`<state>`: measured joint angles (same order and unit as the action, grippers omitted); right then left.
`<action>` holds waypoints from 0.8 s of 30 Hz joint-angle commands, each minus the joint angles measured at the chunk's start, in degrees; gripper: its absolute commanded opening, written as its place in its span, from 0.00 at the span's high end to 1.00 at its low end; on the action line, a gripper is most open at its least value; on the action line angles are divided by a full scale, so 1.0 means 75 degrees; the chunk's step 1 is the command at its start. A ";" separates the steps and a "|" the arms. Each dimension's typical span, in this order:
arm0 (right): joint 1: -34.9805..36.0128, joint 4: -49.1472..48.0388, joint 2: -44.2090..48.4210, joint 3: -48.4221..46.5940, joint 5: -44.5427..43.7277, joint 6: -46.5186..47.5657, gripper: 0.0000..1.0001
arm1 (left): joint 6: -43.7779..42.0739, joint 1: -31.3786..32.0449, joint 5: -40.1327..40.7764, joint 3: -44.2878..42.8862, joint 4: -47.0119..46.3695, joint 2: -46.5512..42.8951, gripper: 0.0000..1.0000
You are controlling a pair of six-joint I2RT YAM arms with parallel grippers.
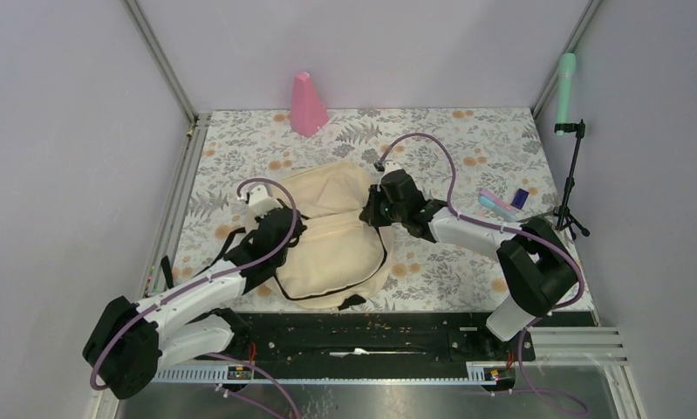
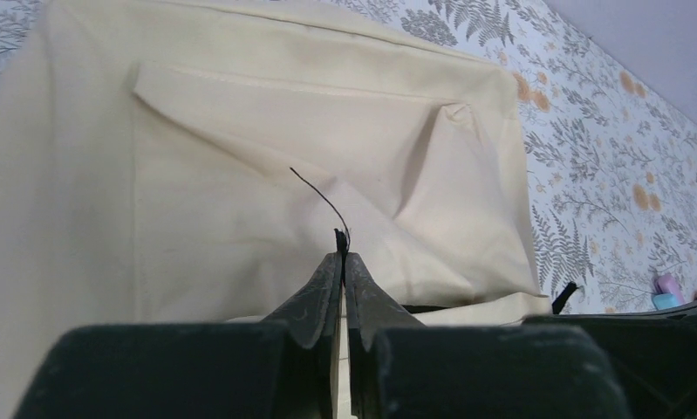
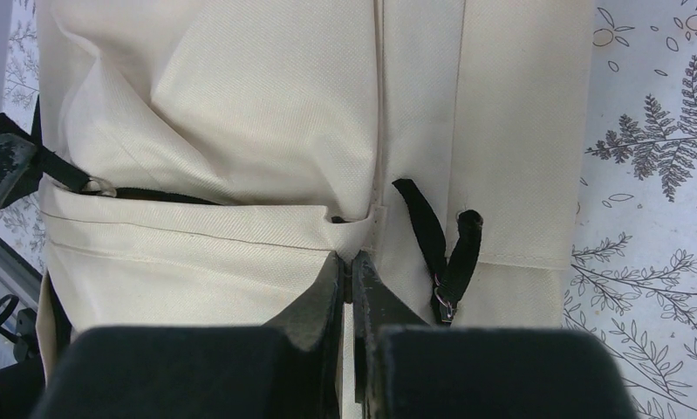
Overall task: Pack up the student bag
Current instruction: Unzip the student bag at the center of the board.
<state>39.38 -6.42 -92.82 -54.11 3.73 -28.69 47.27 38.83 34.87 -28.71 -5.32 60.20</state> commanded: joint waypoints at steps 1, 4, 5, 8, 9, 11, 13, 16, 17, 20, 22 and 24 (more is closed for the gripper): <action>-0.0088 0.0486 0.0330 0.0118 -0.0716 0.0251 1.00 | 0.0081 -0.0233 0.0592 0.0136 0.0099 -0.0524 1.00; -0.0084 0.0477 0.0351 0.0116 -0.0675 0.0212 1.00 | 0.0116 -0.0317 0.0502 0.0265 0.0190 -0.0750 1.00; -0.0090 0.0480 0.0361 0.0113 -0.0673 0.0204 1.00 | 0.0128 -0.0346 0.0480 0.0311 0.0219 -0.0809 1.00; -0.0089 0.0495 0.0395 0.0123 -0.0684 0.0210 1.00 | 0.0153 -0.0440 0.0451 0.0429 0.0341 -0.0970 1.00; -0.0083 0.0517 0.0409 0.0124 -0.0693 0.0215 1.00 | 0.0161 -0.0467 0.0448 0.0465 0.0376 -0.1041 1.00; -0.0088 0.0533 0.0428 0.0142 -0.0707 0.0230 1.00 | 0.0186 -0.0538 0.0417 0.0563 0.0452 -0.1183 1.00; -0.0094 0.0541 0.0463 0.0172 -0.0734 0.0244 1.00 | 0.0218 -0.0602 0.0371 0.0667 0.0528 -0.1372 1.00; -0.0091 0.0555 0.0509 0.0194 -0.0757 0.0248 1.00 | 0.0264 -0.0656 0.0354 0.0813 0.0689 -0.1587 1.00; -0.0089 0.0551 0.0516 0.0195 -0.0774 0.0252 1.00 | 0.0277 -0.0673 0.0338 0.0872 0.0697 -0.1656 1.00; -0.0096 0.0574 0.0515 0.0167 -0.0779 0.0263 1.00 | 0.0318 -0.0732 0.0269 0.0992 0.0936 -0.1861 1.00; -0.0098 0.0585 0.0512 0.0142 -0.0781 0.0277 1.00 | 0.0319 -0.0767 0.0229 0.1035 0.1023 -0.1959 1.00; -0.0094 0.0597 0.0519 0.0127 -0.0807 0.0294 1.00 | 0.0292 -0.0808 0.0225 0.1061 0.1143 -0.2061 1.00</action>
<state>39.38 -5.28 -91.11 -53.45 3.05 -28.71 49.71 34.15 34.48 -21.34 1.32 46.72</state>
